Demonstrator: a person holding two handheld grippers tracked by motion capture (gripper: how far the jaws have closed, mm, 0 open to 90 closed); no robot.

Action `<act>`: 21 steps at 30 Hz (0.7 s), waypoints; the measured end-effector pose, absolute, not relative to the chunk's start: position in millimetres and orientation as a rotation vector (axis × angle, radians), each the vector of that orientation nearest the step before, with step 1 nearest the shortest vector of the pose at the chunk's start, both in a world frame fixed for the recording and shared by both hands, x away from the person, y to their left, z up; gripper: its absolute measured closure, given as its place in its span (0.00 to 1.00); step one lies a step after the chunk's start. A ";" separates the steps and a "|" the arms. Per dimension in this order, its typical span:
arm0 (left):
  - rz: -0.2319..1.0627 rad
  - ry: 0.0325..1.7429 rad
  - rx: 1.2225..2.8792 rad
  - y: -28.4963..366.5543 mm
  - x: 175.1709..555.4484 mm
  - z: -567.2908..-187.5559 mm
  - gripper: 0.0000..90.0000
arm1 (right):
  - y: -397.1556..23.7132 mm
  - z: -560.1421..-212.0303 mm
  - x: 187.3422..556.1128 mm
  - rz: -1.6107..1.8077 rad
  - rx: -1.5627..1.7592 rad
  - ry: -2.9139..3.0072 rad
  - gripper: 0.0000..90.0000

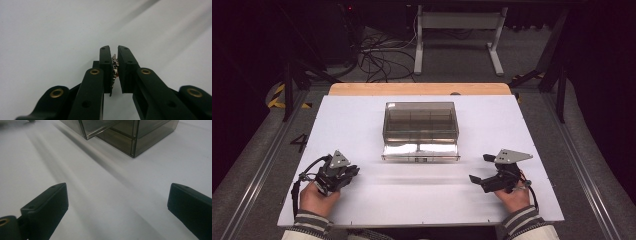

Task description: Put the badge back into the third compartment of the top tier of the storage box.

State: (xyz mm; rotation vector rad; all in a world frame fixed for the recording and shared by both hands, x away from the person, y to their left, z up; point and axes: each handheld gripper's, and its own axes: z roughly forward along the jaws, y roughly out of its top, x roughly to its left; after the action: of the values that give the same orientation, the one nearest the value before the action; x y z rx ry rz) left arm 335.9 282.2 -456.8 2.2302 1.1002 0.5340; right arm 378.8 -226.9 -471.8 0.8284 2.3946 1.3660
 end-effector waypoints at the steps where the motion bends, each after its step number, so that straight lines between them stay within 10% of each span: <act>1: 0.551 1.106 2.224 281.9 335.5 -456.5 0.93 | -226.9 -471.7 378.8 1.366 0.828 2.395 0.04; 21: 0.599 1.123 2.127 289.1 328.9 -437.6 0.97 | -226.7 -471.7 378.7 1.365 0.821 2.395 0.04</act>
State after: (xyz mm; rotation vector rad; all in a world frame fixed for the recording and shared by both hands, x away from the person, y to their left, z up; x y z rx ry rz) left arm 328.9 289.1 -437.6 2.1275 1.1226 0.5990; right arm 378.7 -226.7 -471.7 0.8207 2.3951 1.3646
